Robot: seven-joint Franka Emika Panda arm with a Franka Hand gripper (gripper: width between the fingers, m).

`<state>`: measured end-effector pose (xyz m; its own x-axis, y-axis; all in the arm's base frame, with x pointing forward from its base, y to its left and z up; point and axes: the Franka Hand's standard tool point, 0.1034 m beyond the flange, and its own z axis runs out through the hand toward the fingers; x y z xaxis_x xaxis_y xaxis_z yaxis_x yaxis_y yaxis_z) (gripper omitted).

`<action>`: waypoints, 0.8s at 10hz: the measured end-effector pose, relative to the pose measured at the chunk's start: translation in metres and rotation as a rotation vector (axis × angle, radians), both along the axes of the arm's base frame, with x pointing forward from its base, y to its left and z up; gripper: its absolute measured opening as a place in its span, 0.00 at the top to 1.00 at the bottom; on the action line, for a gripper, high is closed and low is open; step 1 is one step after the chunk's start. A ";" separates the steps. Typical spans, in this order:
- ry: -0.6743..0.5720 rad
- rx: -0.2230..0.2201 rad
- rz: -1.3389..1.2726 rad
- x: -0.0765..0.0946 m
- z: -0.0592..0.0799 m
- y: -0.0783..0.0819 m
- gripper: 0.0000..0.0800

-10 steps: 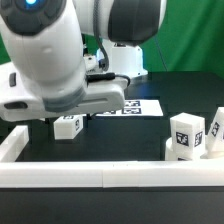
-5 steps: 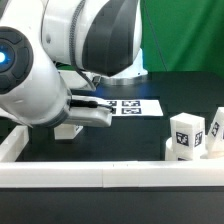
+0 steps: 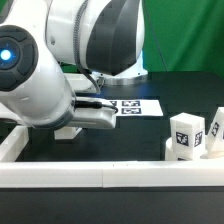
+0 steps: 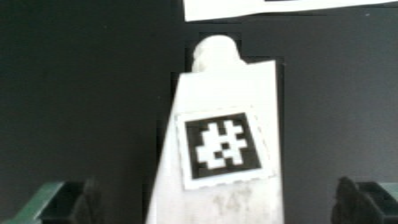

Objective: Assemble stool

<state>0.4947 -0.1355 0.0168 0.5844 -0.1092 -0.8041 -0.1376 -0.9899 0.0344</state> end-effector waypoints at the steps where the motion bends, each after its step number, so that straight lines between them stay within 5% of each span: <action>1: -0.005 -0.002 0.005 0.001 -0.001 0.002 0.19; 3: -0.012 -0.005 0.007 0.003 -0.002 0.002 0.19; 4: -0.012 -0.005 0.006 0.002 -0.002 0.001 0.34; 5: -0.012 -0.005 0.006 0.002 -0.003 0.001 0.34; 7: -0.012 -0.005 0.005 0.002 -0.002 0.001 0.59; 8: -0.011 -0.005 0.005 0.002 -0.002 0.001 0.59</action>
Offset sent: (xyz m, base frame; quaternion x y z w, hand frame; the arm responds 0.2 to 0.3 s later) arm 0.0000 0.0000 0.0000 0.0000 0.0000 0.0000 1.0000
